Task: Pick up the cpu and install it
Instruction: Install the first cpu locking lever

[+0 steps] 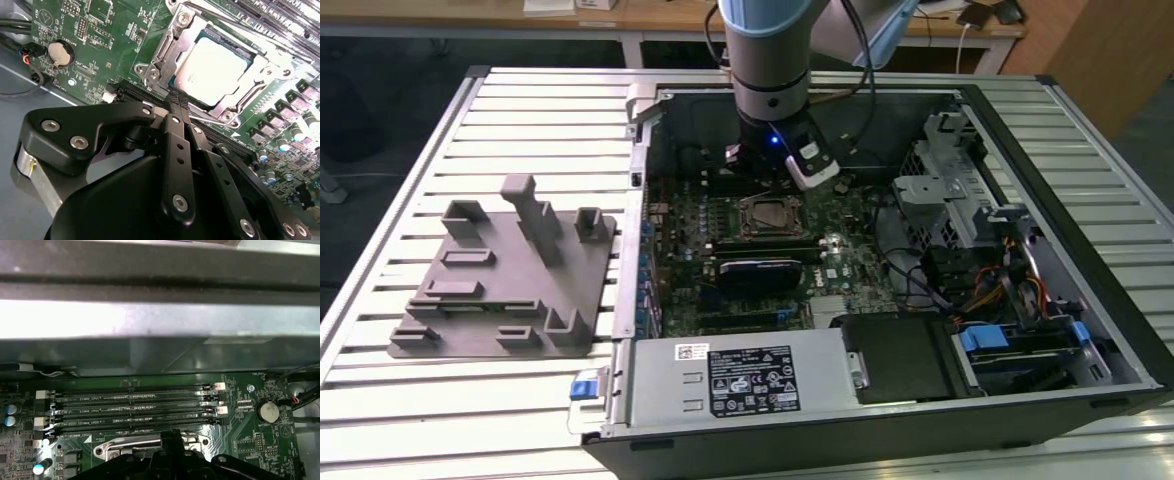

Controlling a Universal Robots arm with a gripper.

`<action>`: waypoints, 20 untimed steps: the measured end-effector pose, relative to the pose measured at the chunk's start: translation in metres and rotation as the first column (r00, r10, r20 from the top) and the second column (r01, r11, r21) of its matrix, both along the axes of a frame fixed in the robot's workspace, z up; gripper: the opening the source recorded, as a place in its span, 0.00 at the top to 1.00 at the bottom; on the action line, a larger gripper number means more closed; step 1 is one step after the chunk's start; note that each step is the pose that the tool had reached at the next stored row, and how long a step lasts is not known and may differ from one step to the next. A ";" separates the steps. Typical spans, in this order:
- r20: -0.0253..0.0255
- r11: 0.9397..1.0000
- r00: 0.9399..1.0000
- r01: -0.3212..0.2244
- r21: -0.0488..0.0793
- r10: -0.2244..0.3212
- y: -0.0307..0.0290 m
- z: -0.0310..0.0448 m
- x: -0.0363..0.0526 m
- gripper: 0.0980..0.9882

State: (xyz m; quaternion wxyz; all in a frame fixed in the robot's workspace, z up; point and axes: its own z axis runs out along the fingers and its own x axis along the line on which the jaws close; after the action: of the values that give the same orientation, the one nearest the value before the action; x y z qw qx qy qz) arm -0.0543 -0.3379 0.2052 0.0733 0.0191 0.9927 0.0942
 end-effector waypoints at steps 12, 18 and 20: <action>0.000 0.999 1.000 0.000 0.035 0.000 0.0023 -0.0021 0.0000 0.99; 0.001 0.998 1.000 0.001 0.056 -0.001 0.0024 -0.0036 -0.0005 0.99; 0.001 0.998 1.000 0.001 0.056 -0.001 0.0024 -0.0036 -0.0005 0.99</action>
State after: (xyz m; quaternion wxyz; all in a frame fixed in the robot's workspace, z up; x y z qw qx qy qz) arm -0.0548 -0.3355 0.2016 0.0731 0.0215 0.9896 0.1218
